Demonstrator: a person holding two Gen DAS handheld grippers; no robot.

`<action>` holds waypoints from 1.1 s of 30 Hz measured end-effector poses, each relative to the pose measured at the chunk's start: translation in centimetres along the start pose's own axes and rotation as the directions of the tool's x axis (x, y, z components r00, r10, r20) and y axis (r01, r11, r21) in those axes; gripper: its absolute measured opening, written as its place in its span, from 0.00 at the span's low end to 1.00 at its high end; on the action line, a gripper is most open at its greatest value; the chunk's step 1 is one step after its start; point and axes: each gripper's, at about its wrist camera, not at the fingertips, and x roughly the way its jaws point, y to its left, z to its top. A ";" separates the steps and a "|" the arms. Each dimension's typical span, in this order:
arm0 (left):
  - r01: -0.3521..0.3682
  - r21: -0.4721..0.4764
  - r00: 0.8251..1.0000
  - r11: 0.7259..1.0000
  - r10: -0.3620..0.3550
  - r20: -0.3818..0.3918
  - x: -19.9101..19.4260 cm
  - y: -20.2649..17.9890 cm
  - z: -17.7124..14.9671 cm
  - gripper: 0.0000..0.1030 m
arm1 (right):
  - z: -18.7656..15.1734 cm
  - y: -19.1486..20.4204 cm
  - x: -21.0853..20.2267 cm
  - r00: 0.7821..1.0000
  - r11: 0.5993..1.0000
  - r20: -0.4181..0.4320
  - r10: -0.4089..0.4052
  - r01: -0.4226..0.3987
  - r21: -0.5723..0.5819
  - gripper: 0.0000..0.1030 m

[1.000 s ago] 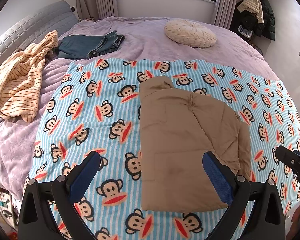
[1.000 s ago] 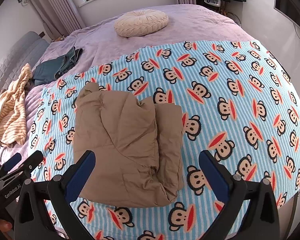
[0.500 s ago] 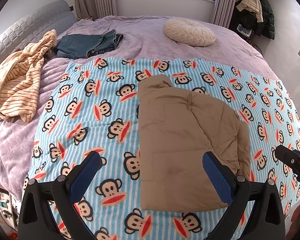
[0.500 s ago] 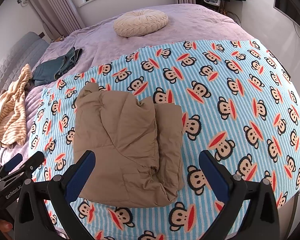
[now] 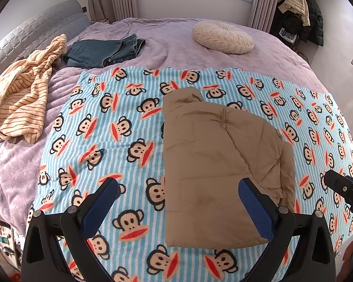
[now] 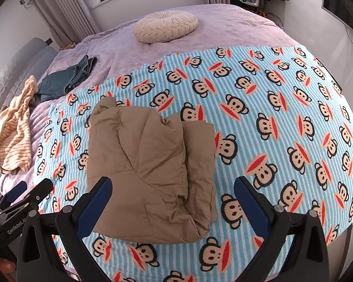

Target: Fold large clothes

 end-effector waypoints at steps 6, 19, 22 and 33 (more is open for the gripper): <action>0.000 0.000 1.000 1.000 0.000 0.000 -0.1 0.0 0.0 0.99 | 0.0 -0.1 0.0 1.000 1.000 -0.001 0.001 -0.001 -0.001 1.00; 0.002 0.002 1.000 1.000 -0.002 -0.001 0.1 0.0 -0.1 0.99 | -0.1 0.0 0.0 1.000 1.000 -0.001 0.001 -0.001 -0.001 1.00; 0.003 0.002 1.000 1.000 -0.003 0.000 0.0 -0.1 -0.1 0.99 | -0.1 0.0 0.0 1.000 1.000 -0.001 0.001 -0.001 -0.001 1.00; -0.004 -0.007 1.000 1.000 0.004 0.000 0.3 0.2 -0.1 0.99 | 0.0 0.1 0.1 1.000 1.000 -0.002 0.000 0.000 0.001 1.00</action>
